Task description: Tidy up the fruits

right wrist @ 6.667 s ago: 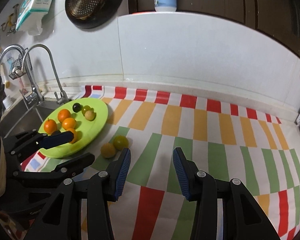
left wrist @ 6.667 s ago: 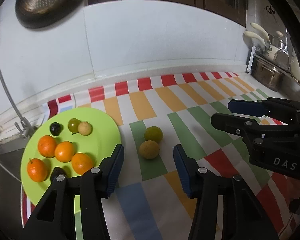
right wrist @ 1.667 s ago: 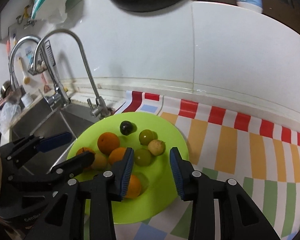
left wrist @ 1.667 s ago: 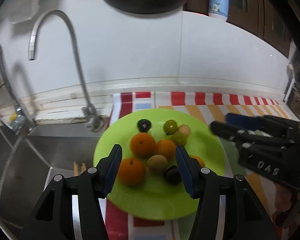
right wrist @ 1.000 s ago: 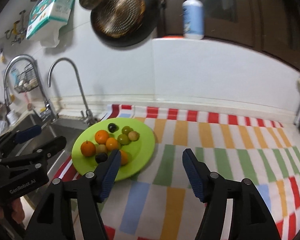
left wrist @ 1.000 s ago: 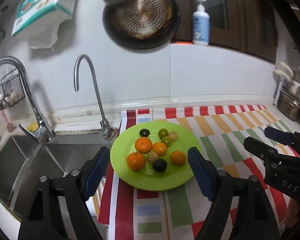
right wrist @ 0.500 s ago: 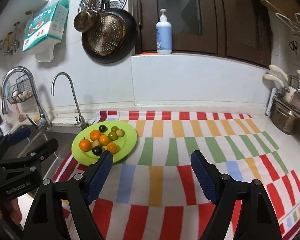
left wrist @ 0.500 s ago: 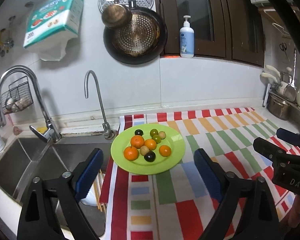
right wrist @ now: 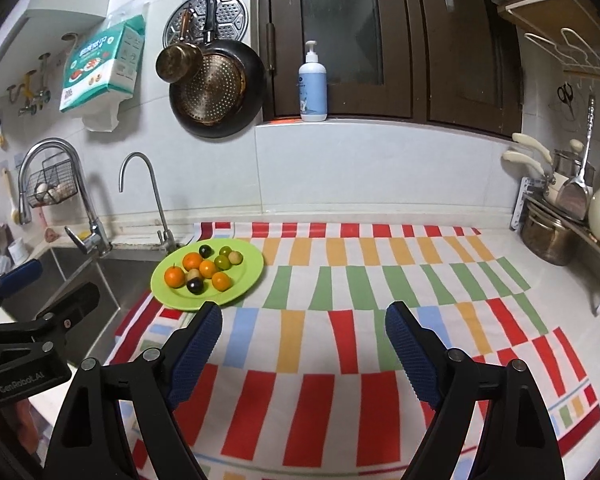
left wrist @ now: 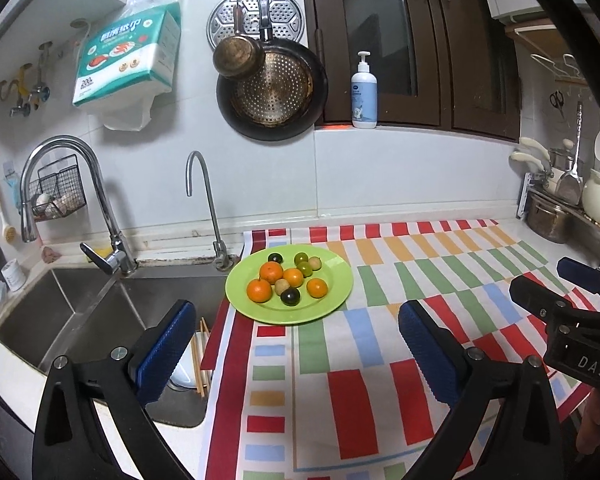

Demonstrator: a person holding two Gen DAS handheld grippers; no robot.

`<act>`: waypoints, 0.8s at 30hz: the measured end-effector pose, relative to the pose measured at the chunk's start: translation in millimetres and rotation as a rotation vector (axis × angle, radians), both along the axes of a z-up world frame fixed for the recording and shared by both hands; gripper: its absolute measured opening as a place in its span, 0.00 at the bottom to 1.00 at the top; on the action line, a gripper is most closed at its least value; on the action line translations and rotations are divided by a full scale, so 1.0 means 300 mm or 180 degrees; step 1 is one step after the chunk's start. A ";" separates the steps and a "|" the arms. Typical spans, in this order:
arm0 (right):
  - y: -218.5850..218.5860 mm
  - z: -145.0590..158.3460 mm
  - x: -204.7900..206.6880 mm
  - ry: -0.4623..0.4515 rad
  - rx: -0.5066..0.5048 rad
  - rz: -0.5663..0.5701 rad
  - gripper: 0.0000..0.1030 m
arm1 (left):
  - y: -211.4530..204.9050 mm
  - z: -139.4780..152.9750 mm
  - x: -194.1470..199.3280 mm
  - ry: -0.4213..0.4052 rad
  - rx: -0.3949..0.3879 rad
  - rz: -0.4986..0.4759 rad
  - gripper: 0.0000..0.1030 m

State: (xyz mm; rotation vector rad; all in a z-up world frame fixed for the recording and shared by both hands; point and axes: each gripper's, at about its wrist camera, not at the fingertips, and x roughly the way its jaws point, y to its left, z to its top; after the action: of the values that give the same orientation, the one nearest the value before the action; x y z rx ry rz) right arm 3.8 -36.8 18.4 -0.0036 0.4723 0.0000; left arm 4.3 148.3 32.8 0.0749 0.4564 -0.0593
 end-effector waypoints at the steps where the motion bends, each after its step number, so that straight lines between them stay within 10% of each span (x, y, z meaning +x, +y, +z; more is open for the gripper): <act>1: -0.004 0.002 -0.007 -0.0004 -0.0007 -0.0001 0.82 | -0.003 0.001 -0.009 -0.0003 0.0002 0.0002 1.00; 24: -0.093 0.016 -0.150 -0.0087 -0.0040 0.0015 0.82 | -0.090 0.019 -0.144 -0.0108 0.0076 0.0031 1.00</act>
State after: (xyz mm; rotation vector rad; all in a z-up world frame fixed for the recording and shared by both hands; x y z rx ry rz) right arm -41.2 -64.7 23.3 -0.0170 0.4450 0.0015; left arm -39.0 121.4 38.4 0.0970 0.4238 -0.0429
